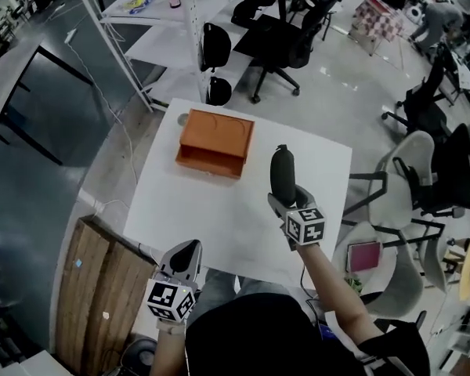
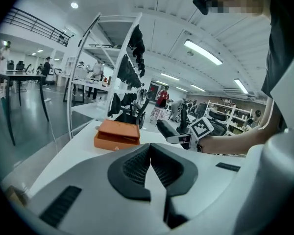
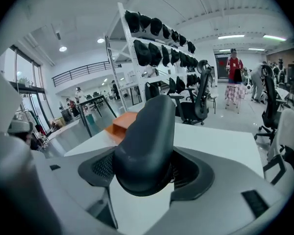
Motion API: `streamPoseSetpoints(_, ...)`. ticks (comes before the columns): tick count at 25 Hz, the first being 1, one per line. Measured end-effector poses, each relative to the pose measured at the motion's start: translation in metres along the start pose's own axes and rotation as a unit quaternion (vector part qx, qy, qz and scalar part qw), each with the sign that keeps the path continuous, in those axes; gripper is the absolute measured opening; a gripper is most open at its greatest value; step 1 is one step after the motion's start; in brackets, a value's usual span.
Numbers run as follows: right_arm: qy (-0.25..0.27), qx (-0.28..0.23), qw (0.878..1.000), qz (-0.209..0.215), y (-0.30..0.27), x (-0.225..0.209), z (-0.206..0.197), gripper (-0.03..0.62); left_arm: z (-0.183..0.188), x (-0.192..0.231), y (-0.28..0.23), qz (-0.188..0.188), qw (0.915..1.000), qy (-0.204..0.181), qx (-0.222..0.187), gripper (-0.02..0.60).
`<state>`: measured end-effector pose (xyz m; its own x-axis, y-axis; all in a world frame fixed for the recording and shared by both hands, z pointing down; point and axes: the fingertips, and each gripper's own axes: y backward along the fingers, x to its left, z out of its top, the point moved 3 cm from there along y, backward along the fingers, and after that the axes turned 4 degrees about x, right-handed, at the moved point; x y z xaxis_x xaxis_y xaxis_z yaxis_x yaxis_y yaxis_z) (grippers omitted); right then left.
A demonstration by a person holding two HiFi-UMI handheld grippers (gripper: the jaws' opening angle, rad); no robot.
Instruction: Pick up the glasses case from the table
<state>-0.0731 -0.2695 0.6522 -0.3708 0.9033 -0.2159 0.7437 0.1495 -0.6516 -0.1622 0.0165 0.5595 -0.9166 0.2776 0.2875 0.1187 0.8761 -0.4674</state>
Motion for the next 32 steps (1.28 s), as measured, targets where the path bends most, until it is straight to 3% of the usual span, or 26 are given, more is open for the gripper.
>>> streamPoseSetpoints(8, -0.022, -0.07, 0.997, -0.013, 0.09, 0.008, 0.02, 0.344, 0.036, -0.028, -0.045, -0.082, 0.9954, -0.049, -0.009, 0.018)
streamPoseSetpoints(19, -0.029, -0.155, 0.986, -0.058, 0.196, 0.016, 0.023, 0.344, 0.074, -0.085, -0.088, -0.191, 0.9751, -0.11, -0.023, 0.018)
streamPoseSetpoints(32, -0.058, -0.206, 0.972, -0.098, 0.267, 0.011, 0.006, 0.345, 0.096, -0.133, -0.108, -0.261, 0.9535, -0.149, -0.024, 0.018)
